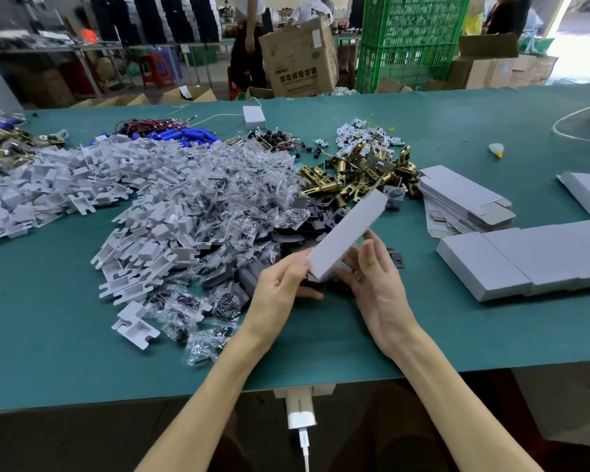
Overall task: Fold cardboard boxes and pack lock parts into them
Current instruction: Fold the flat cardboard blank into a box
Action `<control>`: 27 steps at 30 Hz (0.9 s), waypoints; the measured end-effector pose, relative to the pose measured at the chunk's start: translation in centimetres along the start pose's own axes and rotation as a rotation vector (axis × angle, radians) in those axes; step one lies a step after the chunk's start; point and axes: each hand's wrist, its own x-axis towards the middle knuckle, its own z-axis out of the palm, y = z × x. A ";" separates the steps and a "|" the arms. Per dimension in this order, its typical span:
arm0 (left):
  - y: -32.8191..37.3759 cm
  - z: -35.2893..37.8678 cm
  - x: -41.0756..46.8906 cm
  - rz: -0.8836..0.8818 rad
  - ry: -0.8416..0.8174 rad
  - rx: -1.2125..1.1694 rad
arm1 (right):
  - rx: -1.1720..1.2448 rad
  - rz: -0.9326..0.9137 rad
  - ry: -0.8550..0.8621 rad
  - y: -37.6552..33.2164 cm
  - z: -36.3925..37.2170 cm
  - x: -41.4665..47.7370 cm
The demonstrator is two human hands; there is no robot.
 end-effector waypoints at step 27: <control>0.4 -0.7 -0.4 0.071 0.128 -0.051 | -0.388 -0.095 -0.130 0.9 -0.2 -0.3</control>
